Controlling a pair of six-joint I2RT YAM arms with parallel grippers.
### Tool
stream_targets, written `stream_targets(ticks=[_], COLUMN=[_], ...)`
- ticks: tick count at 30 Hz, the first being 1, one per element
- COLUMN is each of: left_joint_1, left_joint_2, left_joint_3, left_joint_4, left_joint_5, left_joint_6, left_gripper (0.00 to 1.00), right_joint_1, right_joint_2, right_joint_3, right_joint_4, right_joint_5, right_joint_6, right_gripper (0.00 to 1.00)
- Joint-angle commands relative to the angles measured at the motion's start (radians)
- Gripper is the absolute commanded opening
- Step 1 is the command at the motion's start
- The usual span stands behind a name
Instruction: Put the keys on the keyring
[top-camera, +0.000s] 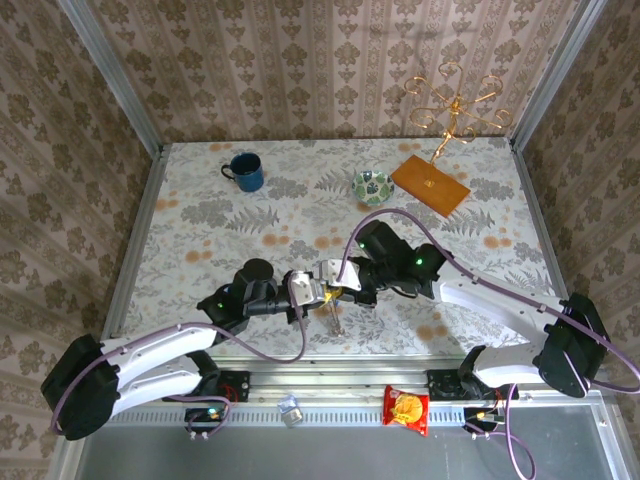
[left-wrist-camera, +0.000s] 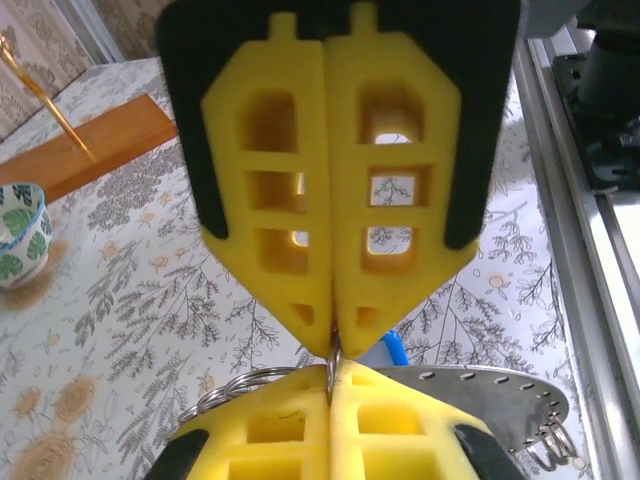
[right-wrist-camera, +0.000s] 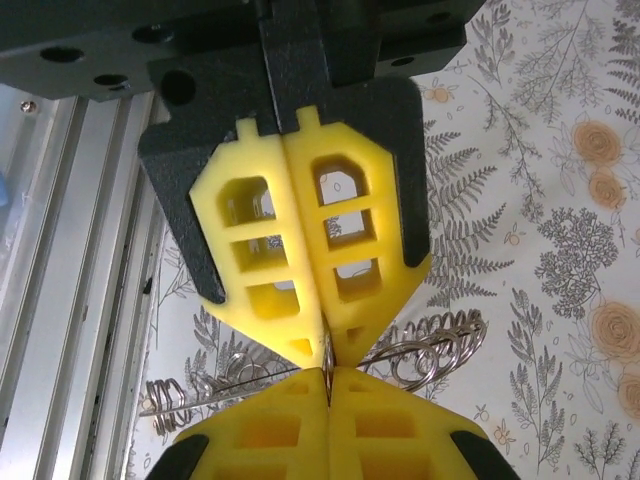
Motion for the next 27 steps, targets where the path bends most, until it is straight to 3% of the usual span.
stream_targets(ticks=[1,3,6,16,20,25,27], left_joint_1=[0.002,0.002,0.002,0.002,0.002,-0.006,-0.009], left_joint_2=[-0.004,-0.007,-0.006,-0.003,-0.002,-0.001,0.0], left_joint_3=[0.018,0.003,-0.024,-0.057,-0.056,-0.057,-0.058], left_joint_4=[0.005,0.034,0.09,0.155,0.156,0.161,0.166], left_joint_5=[-0.017,-0.004,0.012,0.009,-0.003,-0.043,-0.06], left_joint_6=[0.02,0.012,-0.005,-0.033,-0.033,-0.04,-0.041], left_gripper=[0.0,0.0,0.0,0.0,0.0,0.0,0.0], right_joint_1=[-0.005,-0.043,-0.087,-0.102,-0.106,-0.116,-0.114], right_joint_2=[-0.053,-0.086,-0.114,-0.098,-0.093,-0.135,-0.145], right_joint_3=[-0.035,-0.095,-0.156,-0.175,-0.165,-0.144,-0.124], right_joint_4=[0.025,0.112,0.204,0.21,0.197,0.216,0.188], right_joint_5=[-0.066,-0.107,-0.153,-0.179,-0.173,-0.055,-0.035], right_joint_6=[0.027,0.086,0.162,0.197,0.234,0.495,0.611], right_gripper=[0.15,0.24,0.28,0.24,0.28,0.37,0.36])
